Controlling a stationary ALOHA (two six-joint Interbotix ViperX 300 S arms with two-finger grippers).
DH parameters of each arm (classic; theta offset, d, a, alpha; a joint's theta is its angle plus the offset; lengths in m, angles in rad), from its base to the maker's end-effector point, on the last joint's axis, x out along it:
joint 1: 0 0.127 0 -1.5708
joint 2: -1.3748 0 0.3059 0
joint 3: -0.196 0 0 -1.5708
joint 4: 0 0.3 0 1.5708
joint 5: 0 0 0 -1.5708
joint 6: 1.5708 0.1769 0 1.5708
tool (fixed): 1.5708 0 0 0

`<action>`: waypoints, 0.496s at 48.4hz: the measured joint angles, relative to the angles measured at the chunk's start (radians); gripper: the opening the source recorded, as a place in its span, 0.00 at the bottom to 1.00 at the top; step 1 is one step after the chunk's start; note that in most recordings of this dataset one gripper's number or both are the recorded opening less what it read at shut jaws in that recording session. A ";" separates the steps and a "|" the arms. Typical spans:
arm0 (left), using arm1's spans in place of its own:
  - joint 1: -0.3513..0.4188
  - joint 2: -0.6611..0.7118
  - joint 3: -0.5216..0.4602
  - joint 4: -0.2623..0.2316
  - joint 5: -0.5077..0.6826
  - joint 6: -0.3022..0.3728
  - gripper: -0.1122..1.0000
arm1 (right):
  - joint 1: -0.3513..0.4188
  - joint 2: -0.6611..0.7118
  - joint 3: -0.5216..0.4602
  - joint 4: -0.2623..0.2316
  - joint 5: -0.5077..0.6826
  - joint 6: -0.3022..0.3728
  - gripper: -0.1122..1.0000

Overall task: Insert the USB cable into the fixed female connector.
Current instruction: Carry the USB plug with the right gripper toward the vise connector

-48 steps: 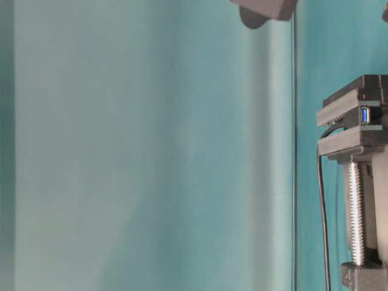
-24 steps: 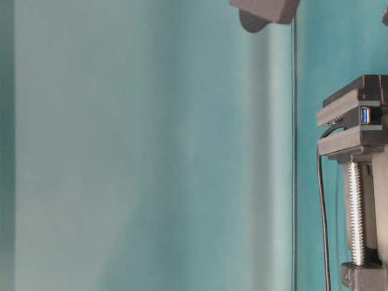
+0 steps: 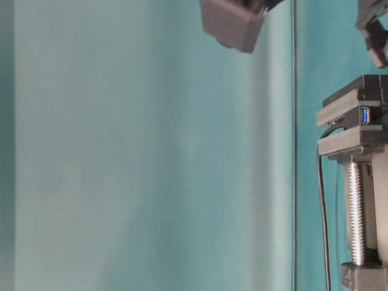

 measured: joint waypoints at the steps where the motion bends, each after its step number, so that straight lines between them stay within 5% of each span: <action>1: 0.000 0.000 0.000 0.000 0.000 -0.003 0.89 | 0.002 0.002 -0.003 0.026 0.000 -0.012 0.29; 10: 0.002 0.000 0.000 0.000 0.002 0.000 0.89 | 0.018 0.000 -0.029 0.247 -0.011 -0.103 0.29; 24: 0.000 0.000 0.000 0.000 0.000 0.000 0.89 | 0.046 0.000 -0.041 0.500 -0.084 -0.193 0.29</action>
